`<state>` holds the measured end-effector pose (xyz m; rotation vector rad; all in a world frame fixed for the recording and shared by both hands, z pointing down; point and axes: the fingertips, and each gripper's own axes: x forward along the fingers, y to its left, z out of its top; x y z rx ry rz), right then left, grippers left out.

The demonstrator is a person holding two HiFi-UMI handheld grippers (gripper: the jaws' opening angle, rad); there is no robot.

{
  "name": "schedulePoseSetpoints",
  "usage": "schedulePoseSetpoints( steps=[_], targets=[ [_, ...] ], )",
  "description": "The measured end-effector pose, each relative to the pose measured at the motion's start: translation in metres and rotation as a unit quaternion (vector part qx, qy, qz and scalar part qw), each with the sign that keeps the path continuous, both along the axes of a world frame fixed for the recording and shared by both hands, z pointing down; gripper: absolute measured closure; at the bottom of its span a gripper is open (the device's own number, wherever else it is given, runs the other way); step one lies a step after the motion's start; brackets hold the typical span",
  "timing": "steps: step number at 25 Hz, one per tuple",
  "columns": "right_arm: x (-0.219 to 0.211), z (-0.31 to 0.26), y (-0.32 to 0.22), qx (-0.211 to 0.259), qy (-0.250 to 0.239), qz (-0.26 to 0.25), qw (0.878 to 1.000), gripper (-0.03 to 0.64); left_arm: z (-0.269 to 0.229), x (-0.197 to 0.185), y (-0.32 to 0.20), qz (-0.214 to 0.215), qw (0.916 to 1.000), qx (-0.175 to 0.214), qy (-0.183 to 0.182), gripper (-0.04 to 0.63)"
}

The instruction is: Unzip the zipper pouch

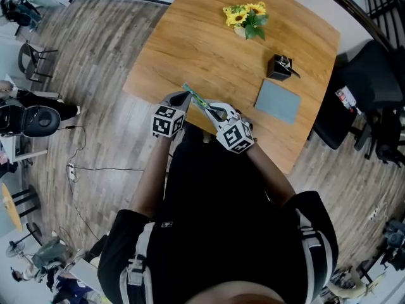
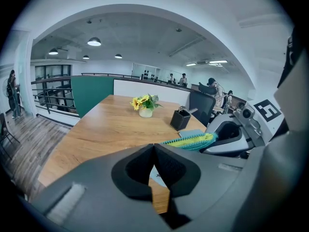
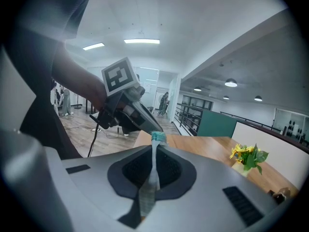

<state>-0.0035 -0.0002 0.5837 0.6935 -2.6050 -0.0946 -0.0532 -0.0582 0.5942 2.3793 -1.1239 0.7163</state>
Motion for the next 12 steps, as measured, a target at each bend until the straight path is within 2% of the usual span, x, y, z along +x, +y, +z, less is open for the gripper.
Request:
schedulePoseSetpoints(
  steps=[12],
  targets=[
    [0.0089,-0.0021,0.0013,0.001,-0.005,0.006,1.0,0.607,0.0024,0.0026,-0.0053,-0.003,1.0,0.001,-0.006,0.592]
  ],
)
